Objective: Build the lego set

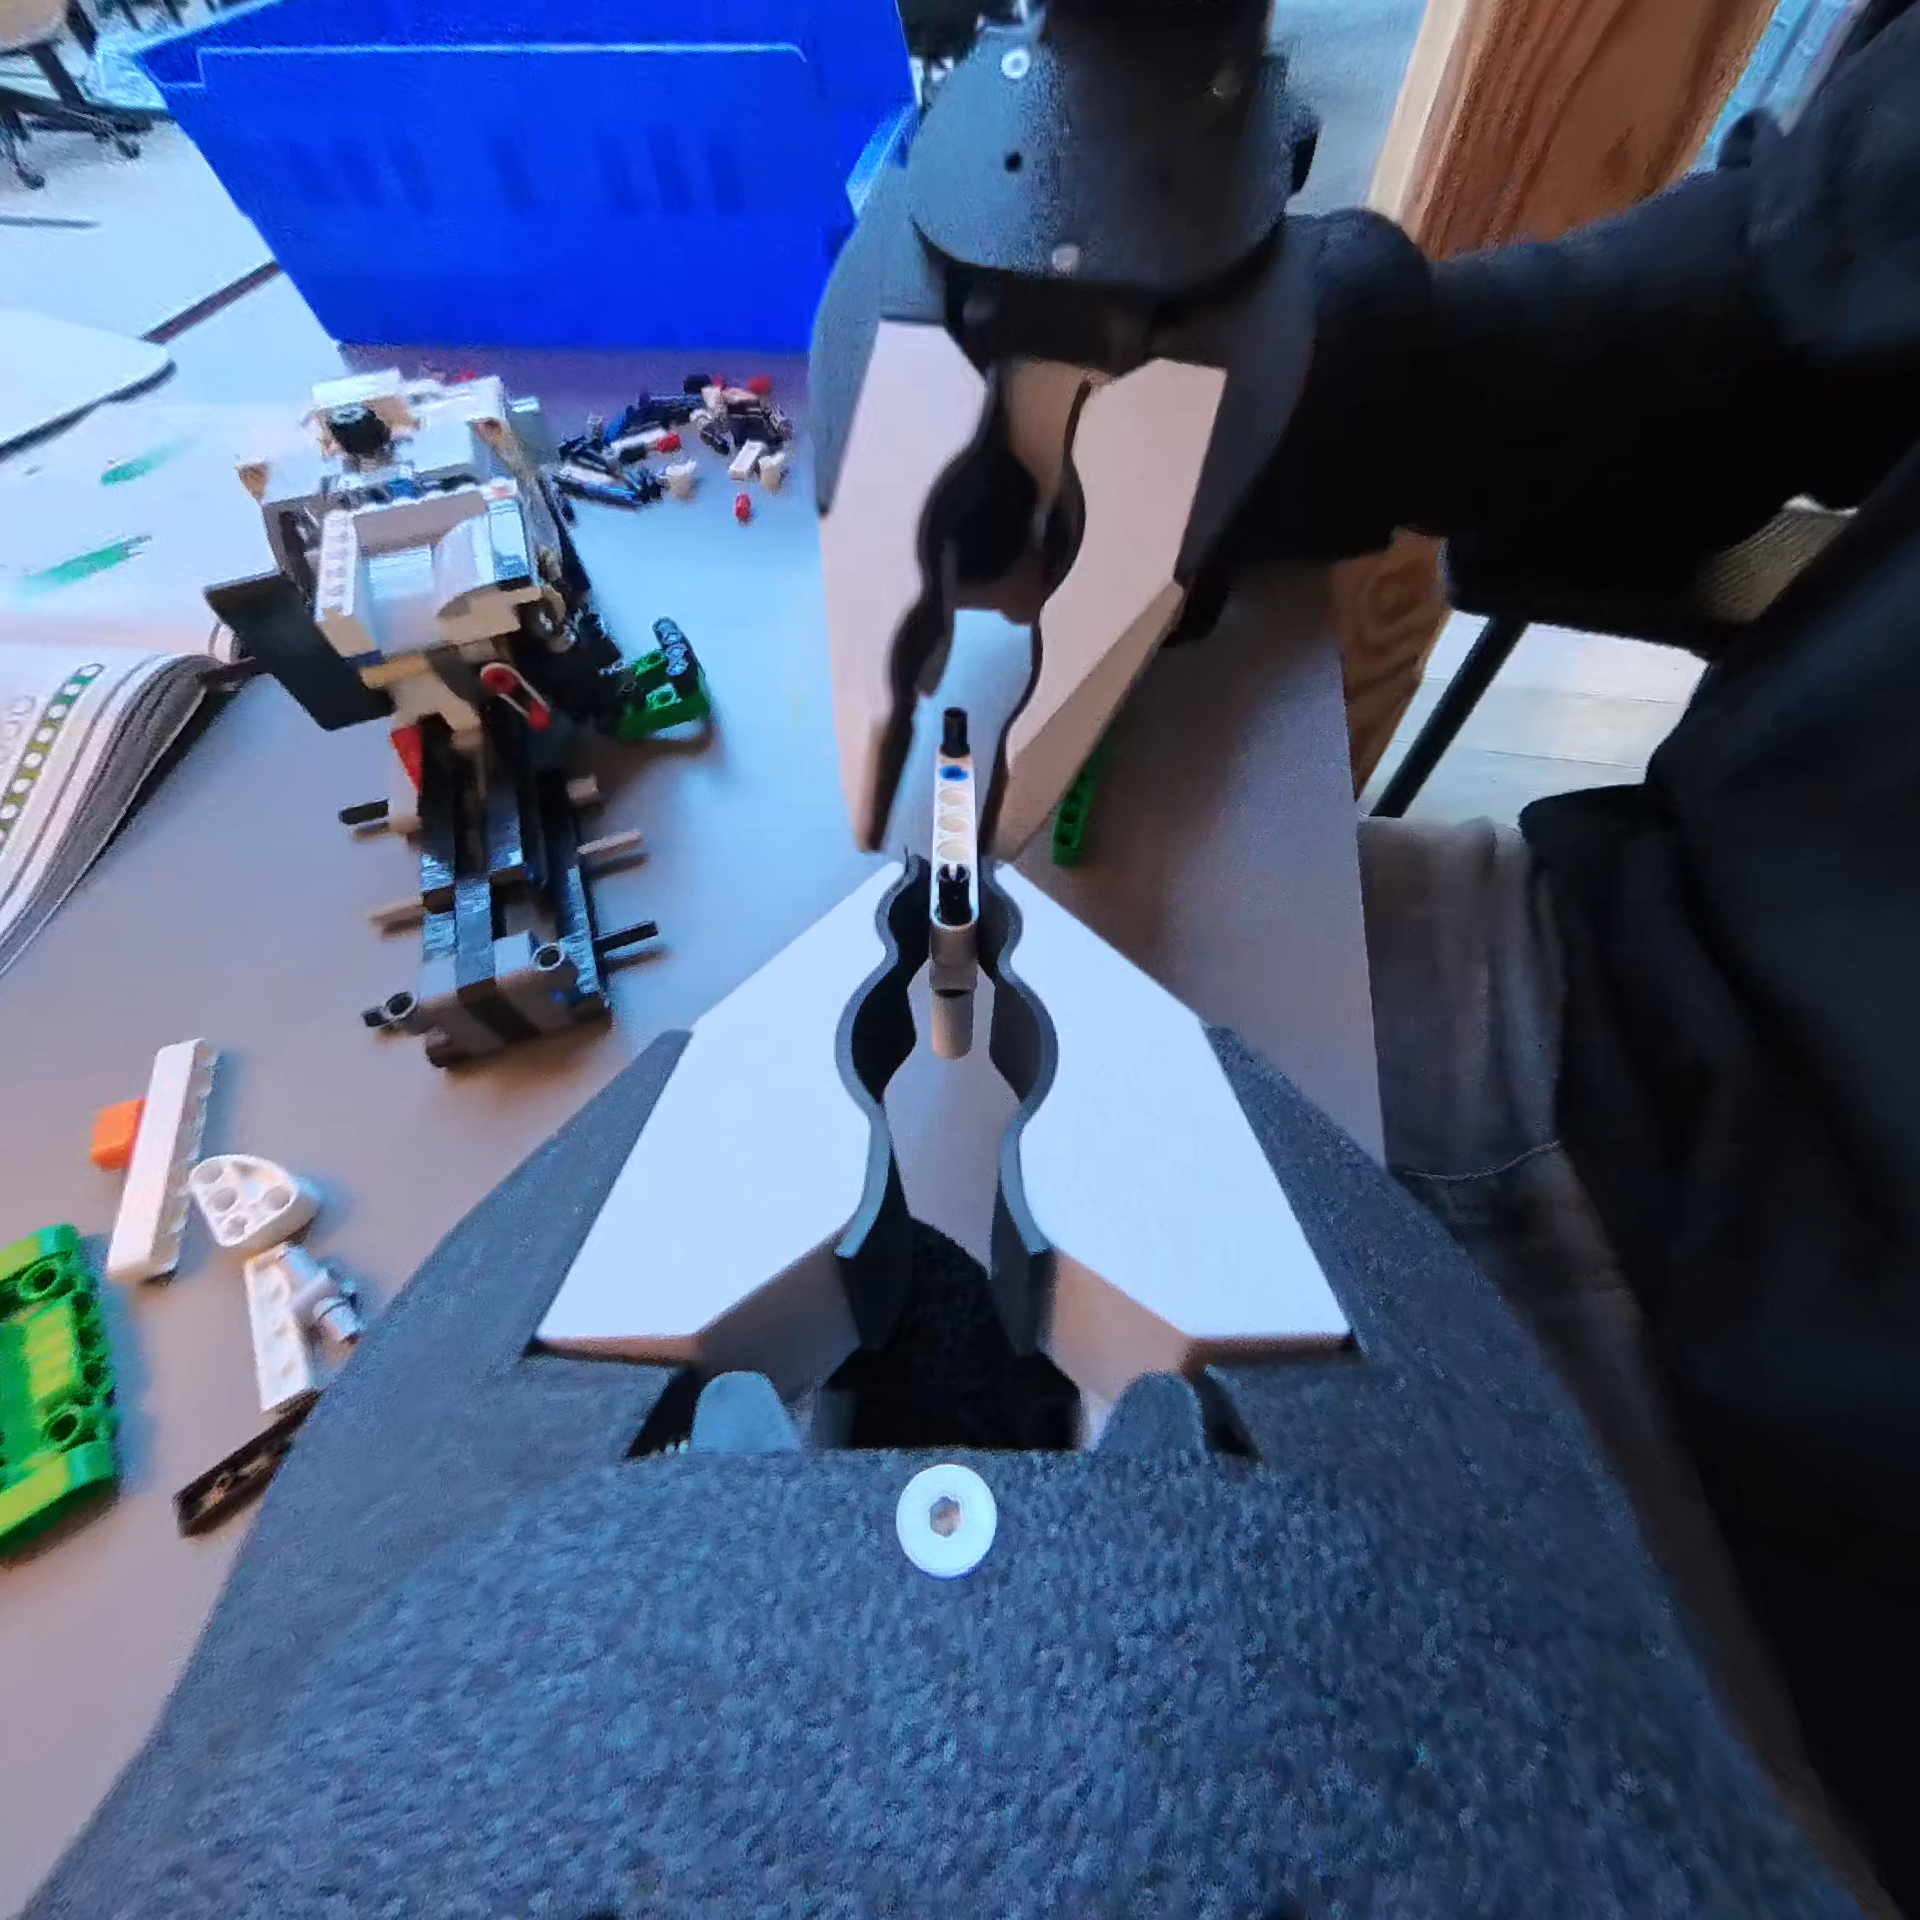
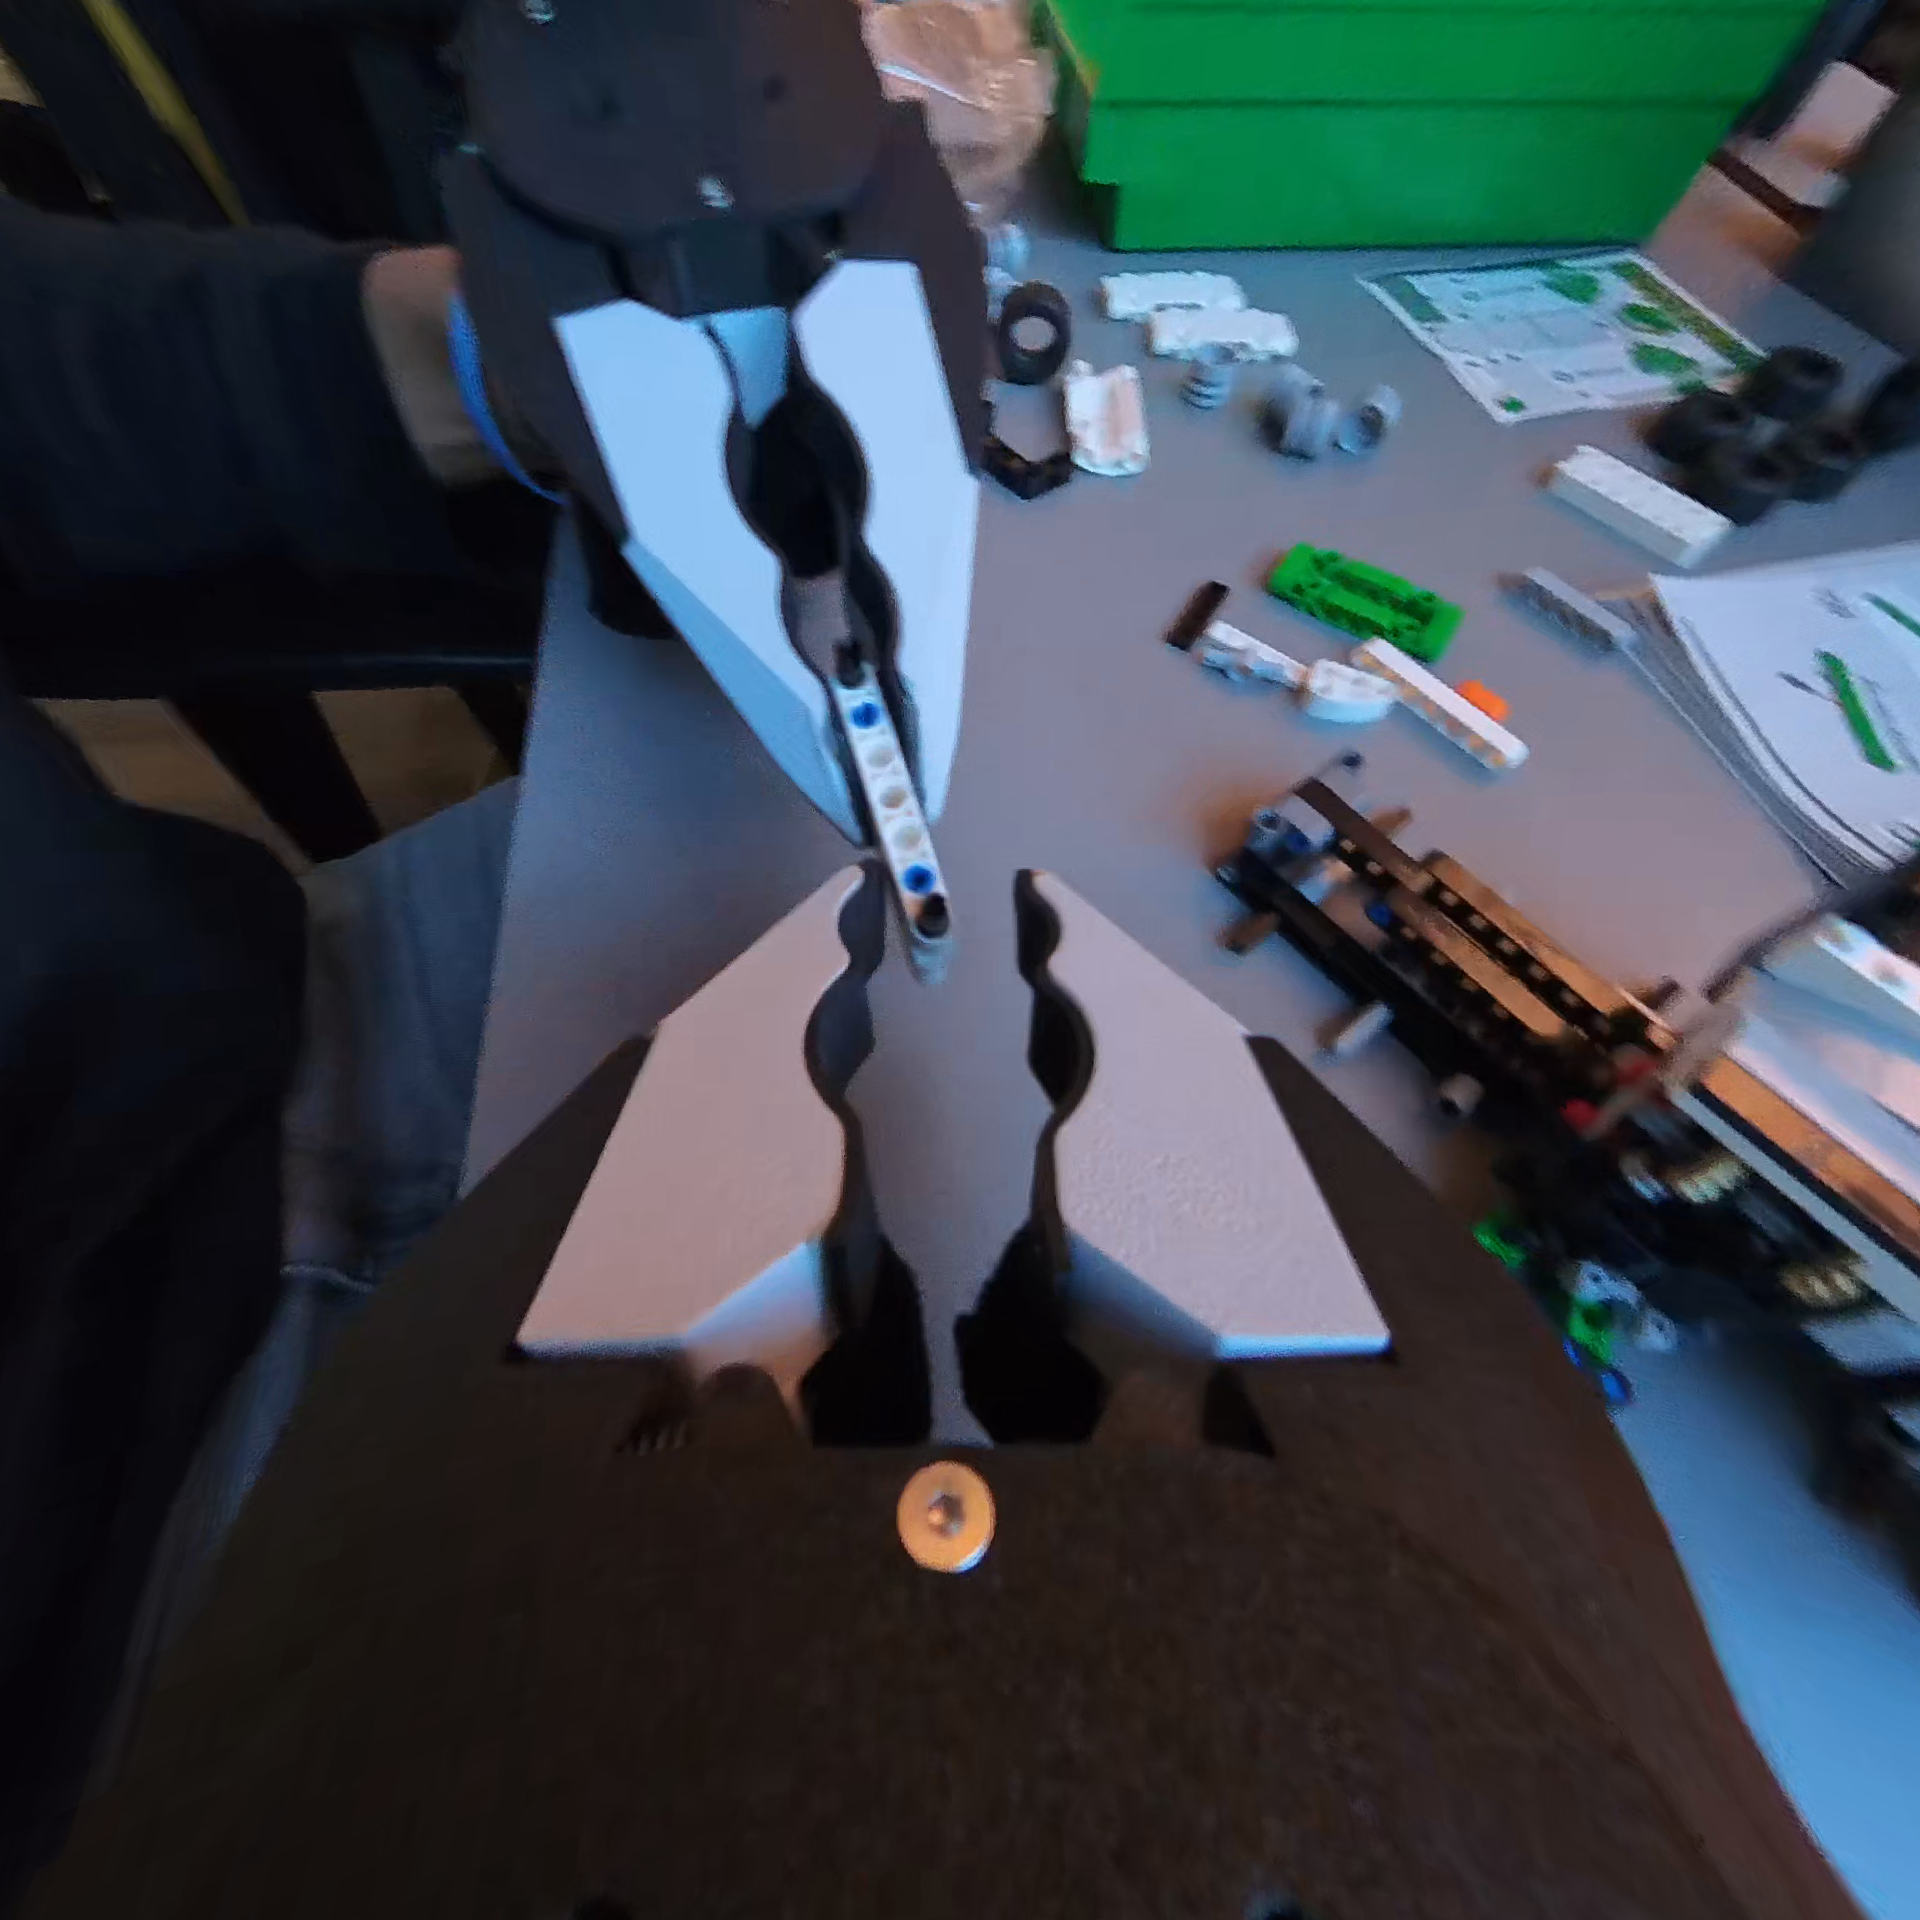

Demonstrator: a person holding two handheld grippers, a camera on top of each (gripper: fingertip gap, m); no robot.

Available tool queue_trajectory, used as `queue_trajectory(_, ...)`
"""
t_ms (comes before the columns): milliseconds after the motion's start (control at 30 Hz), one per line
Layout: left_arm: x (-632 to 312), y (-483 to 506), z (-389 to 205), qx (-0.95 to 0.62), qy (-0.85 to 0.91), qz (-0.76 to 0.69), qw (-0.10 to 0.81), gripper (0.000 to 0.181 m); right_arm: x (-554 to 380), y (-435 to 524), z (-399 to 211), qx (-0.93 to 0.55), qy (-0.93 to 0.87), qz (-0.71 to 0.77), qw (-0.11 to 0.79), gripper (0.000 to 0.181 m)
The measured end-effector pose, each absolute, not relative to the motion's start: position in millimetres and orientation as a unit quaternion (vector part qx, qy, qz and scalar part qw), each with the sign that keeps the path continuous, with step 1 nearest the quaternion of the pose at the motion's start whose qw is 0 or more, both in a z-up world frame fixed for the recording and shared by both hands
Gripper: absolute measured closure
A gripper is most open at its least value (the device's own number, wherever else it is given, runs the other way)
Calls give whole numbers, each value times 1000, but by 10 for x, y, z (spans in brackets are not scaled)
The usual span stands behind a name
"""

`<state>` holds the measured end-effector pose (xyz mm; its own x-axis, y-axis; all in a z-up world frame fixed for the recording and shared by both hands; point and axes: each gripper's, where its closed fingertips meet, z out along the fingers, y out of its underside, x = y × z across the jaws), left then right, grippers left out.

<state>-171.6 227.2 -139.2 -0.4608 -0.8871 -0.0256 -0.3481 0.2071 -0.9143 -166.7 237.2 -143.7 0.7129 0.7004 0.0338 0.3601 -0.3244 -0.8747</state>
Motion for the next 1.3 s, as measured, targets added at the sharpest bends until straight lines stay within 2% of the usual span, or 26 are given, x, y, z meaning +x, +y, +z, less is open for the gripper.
queue_trajectory(67, -1724, 2276, -1373, -427, 717, -464, 297, 174, -1730, 2352, -1425, -783, -354, 182, 478, 171)
queue_trajectory(200, -1725, 2247, -1283, -416, 704, -482, 314, 171, -1750, 2277, -1342, -770, -360, 210, 483, 174)
queue_trajectory(533, -1744, 2249, -1164, -404, 684, -509, 330, 171, -1723, 2222, -1287, -761, -332, 268, 488, 174)
queue_trajectory(1033, -1803, 2237, -997, -398, 647, -581, 293, 175, -1752, 2209, -1222, -754, -328, 291, 490, 173)
queue_trajectory(1167, -1781, 2226, -1043, -404, 655, -568, 290, 175, -1678, 2185, -1282, -774, -331, 258, 474, 171)
queue_trajectory(1233, -1780, 2247, -1079, -411, 660, -557, 292, 174, -1493, 2120, -1320, -797, -337, 203, 458, 159)
queue_trajectory(1300, -1779, 2267, -1097, -412, 664, -547, 301, 174, -1425, 1865, -1414, -817, -369, 190, 400, 162)
